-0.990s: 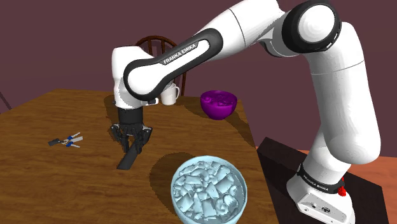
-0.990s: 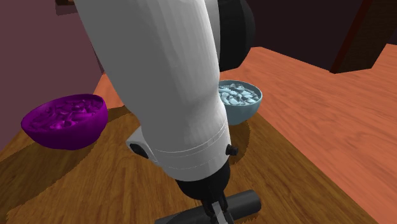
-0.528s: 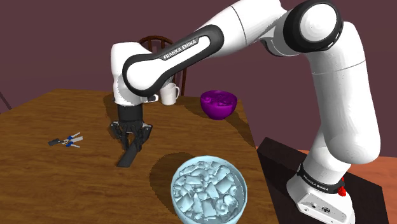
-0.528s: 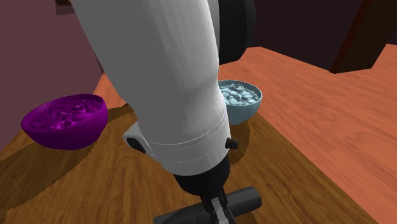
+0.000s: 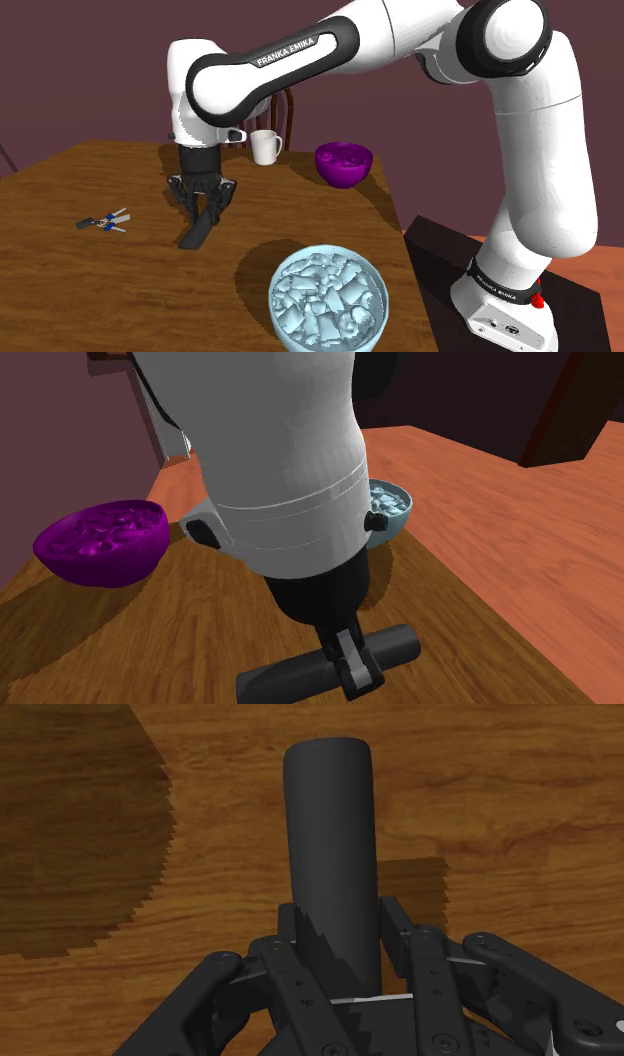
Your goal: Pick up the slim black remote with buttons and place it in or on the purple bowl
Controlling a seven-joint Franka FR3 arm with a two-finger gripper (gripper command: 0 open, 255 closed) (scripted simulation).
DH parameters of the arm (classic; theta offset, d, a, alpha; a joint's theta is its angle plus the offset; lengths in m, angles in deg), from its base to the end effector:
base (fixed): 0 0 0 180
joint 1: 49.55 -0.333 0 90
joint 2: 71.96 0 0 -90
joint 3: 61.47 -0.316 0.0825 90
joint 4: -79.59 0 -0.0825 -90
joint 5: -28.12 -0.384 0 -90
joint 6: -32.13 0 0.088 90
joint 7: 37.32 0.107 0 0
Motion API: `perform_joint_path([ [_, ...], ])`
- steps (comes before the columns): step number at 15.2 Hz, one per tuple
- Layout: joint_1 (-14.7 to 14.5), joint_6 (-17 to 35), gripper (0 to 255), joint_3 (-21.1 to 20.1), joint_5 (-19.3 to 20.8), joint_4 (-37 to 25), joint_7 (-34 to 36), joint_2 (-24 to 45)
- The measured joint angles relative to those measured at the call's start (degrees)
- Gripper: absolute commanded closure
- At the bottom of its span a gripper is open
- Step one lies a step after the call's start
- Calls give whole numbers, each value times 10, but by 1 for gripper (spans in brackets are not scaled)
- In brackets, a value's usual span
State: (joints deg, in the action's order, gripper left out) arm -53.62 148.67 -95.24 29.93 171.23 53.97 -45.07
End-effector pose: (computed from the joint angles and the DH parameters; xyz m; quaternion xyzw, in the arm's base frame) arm 0.5643 0.3694 0.4015 -0.8776 0.4656 0.0920 0.0675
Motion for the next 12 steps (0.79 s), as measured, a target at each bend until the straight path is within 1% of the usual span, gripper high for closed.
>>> perform_joint_path([
  [12,1,-84,255,-7,-10,-66,5,-21],
])
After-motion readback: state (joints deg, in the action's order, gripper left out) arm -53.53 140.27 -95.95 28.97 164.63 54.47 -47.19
